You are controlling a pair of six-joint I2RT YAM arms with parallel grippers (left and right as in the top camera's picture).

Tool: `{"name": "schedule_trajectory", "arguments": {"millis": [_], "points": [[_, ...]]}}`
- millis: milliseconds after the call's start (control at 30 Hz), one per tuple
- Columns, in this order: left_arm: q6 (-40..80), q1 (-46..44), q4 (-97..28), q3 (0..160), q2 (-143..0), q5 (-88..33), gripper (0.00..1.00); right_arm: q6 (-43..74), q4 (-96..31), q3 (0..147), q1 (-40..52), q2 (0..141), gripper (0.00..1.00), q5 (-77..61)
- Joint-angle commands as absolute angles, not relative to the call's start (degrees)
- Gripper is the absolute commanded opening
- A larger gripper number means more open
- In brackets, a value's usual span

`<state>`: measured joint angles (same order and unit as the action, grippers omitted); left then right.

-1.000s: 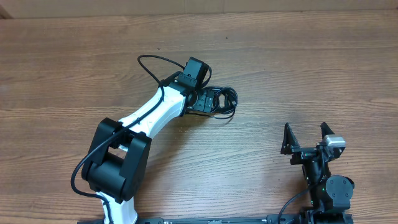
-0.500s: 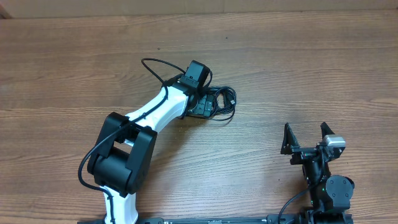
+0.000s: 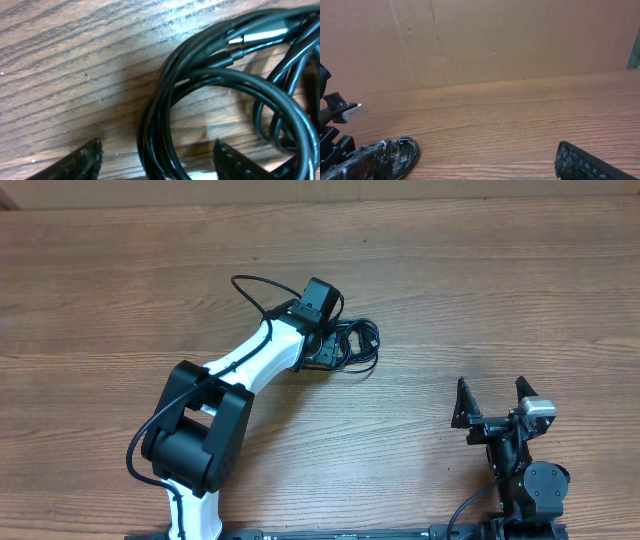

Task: Untangle cables
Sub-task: 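Lower the left gripper and close it on the cable loops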

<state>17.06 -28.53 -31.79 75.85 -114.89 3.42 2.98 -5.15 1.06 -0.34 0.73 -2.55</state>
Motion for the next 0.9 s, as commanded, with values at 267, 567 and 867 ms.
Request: {"name": "schedule_trajectory", "arguments": {"millis": [267, 567, 867], "points": [[20.4, -29.1, -29.1, 77.0, -116.5, 2.5, 0.61, 3.2, -4.8, 0.5, -0.3, 0.2, 1.0, -2.0], [20.4, -29.3, -29.2, 77.0, -116.5, 2.5, 0.43, 3.2, -4.8, 0.5, -0.3, 0.2, 1.0, -2.0], [20.4, -29.3, -28.8, 77.0, -116.9, 3.1, 0.44, 3.2, -4.8, 0.5, -0.3, 0.2, 1.0, -2.0]]}}
